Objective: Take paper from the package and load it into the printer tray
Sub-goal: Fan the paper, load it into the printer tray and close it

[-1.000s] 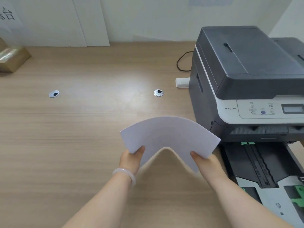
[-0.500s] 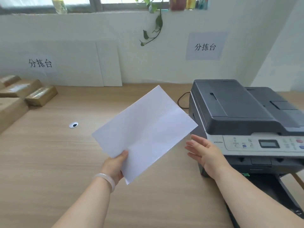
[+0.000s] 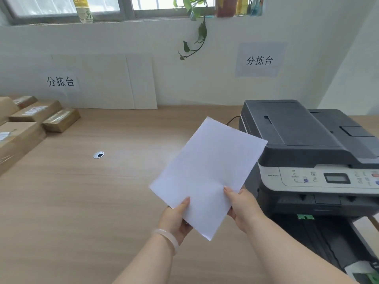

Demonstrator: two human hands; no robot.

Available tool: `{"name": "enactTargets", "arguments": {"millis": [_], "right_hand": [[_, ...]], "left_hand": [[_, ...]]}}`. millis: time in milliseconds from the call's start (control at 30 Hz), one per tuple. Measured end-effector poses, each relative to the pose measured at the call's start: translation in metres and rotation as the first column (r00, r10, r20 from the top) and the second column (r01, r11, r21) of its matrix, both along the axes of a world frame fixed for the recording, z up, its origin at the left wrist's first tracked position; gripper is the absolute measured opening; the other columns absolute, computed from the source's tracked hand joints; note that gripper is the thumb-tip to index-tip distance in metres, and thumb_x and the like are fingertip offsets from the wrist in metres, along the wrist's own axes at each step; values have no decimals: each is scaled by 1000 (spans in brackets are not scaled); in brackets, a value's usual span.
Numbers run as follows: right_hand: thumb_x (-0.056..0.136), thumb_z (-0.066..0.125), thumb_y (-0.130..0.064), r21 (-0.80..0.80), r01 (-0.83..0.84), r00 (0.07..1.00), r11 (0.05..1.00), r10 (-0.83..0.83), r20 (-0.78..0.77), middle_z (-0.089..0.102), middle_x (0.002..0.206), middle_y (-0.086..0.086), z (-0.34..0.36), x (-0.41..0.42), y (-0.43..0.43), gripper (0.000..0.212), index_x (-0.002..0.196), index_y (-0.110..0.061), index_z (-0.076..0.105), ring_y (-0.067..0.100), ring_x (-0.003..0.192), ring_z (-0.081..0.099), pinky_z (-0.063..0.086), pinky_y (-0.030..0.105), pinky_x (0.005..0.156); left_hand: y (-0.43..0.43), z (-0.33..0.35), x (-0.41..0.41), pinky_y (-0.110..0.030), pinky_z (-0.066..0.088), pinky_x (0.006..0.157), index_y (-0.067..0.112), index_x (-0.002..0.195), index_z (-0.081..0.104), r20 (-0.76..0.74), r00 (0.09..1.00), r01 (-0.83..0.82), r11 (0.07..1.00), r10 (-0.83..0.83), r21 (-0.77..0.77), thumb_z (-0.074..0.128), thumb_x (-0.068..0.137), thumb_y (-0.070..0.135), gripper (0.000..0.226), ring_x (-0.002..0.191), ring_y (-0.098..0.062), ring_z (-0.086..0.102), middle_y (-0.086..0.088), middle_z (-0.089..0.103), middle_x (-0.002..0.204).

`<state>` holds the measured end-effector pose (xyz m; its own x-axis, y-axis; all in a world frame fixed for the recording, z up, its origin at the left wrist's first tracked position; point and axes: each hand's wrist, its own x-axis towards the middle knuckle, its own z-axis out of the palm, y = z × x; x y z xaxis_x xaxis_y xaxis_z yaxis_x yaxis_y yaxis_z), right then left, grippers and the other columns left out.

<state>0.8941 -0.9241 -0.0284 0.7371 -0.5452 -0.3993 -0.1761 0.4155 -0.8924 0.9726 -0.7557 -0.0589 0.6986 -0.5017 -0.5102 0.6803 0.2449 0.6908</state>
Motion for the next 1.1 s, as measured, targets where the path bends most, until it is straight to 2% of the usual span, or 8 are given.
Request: {"name": "enactTargets", "arguments": {"millis": [167,267,333,500,633,767,967,1100], "right_hand": [[91,58,-17,-139,-176,979,975,157,-133,74,104,4,-7,-29,-31,20,111,-16,63,24,96,70,53,50,89],[91,60,-20,-210,-260,957,943,223,-185,75,100,-1,-10,-43,-36,18,108,-22,66,19,93,71,54,46,89],[92,58,-23,-276,-280,951,919,227,-209,76,98,-7,-11,-48,-30,17,105,-27,67,11,91,71,55,38,85],[91,58,-30,-398,-208,968,894,129,-216,72,87,-25,-17,-53,-14,15,90,-41,69,-9,79,64,46,17,67],[90,59,-26,-391,-178,963,903,78,-258,72,84,-25,-48,-59,-11,21,82,-42,69,-6,85,63,45,18,70],[90,57,-20,-273,-173,947,946,83,-312,70,94,-16,-79,-75,-2,19,84,-34,68,2,91,60,45,25,72],[92,57,-20,-355,-145,955,924,37,-293,68,84,-23,-71,-75,-3,23,81,-39,65,-12,77,59,41,8,60],[93,56,-20,-352,-152,942,924,29,-334,71,88,-7,-68,-77,6,18,83,-29,67,8,84,63,46,23,67]], "left_hand": [[38,3,26,-42,55,73,18,121,62,-12,999,-44,996,44,-71,66,78,29,44,90,-28,68,-10,72,108],[49,10,33,-42,54,78,35,118,61,107,964,230,963,-245,139,66,82,36,37,93,-24,66,-2,70,114],[36,12,29,-46,53,88,28,117,63,183,887,355,880,-424,314,69,80,32,37,98,-24,66,-4,71,113],[-9,10,9,-39,50,82,30,75,70,466,818,43,845,-336,534,66,85,23,13,83,-13,64,1,71,91],[-17,-22,-3,-32,47,70,27,68,66,396,859,37,811,-324,584,65,85,29,17,76,-19,57,1,66,80],[-16,-52,-18,-38,48,80,26,78,65,300,868,112,744,-397,659,64,86,33,10,82,-21,55,-6,67,91],[-14,-56,-15,-37,48,81,27,73,65,320,869,98,765,-378,637,64,86,32,14,80,-21,54,-4,65,87],[-12,-58,-21,-32,45,71,21,77,67,289,874,115,744,-390,658,65,85,34,15,76,-22,54,-7,65,85]]}}
